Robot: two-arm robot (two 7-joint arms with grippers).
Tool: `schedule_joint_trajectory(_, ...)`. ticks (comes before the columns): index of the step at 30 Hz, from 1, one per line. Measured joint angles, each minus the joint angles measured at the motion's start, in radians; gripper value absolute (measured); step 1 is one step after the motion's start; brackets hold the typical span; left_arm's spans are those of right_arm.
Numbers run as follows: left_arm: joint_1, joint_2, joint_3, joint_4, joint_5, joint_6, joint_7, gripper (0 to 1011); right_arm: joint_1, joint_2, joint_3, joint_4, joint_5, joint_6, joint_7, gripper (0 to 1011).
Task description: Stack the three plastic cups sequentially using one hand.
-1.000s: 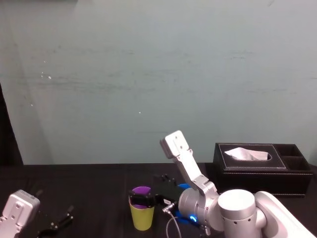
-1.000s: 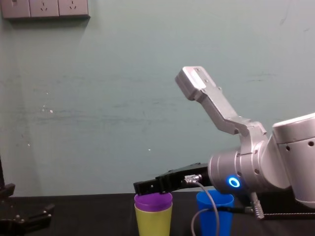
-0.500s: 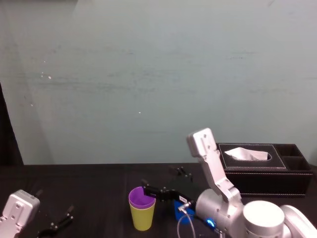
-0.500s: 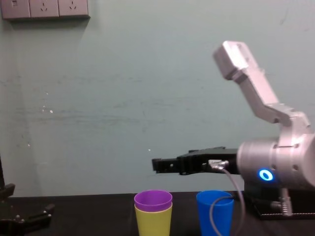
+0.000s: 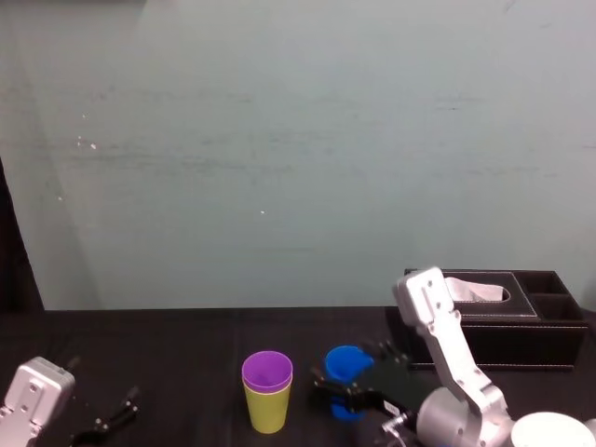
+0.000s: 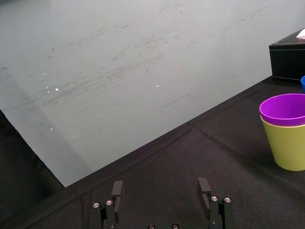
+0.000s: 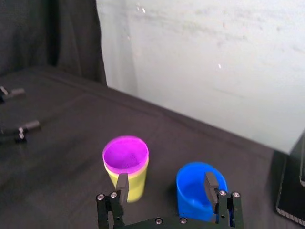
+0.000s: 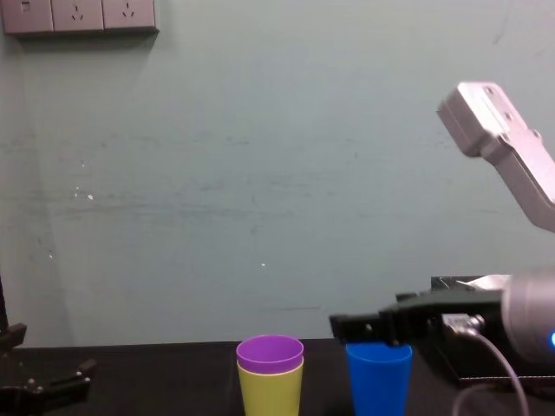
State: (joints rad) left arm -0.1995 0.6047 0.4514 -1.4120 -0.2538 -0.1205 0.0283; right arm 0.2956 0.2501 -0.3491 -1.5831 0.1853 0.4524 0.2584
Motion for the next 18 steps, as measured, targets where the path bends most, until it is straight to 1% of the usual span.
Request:
schedule_joint_trajectory(1,0.0,0.0,0.0,0.0,0.0,0.0,0.0,1000,0.0,0.0,0.0,0.0,0.0,0.0,0.0,1003)
schedule_joint_trajectory(3,0.0,0.0,0.0,0.0,0.0,0.0,0.0,1000,-0.023,0.008,0.01,-0.017,-0.006,0.027,-0.007,1003)
schedule_joint_trajectory(8,0.0,0.0,0.0,0.0,0.0,0.0,0.0,1000,-0.051,0.013,0.022,-0.031,-0.019,0.056,-0.018,1003)
schedule_joint_trajectory(13,0.0,0.0,0.0,0.0,0.0,0.0,0.0,1000,-0.066,0.003,0.029,-0.028,-0.034,0.09,-0.03,1003)
schedule_joint_trajectory(18,0.0,0.0,0.0,0.0,0.0,0.0,0.0,1000,-0.064,-0.015,0.032,-0.008,-0.049,0.104,-0.042,1003)
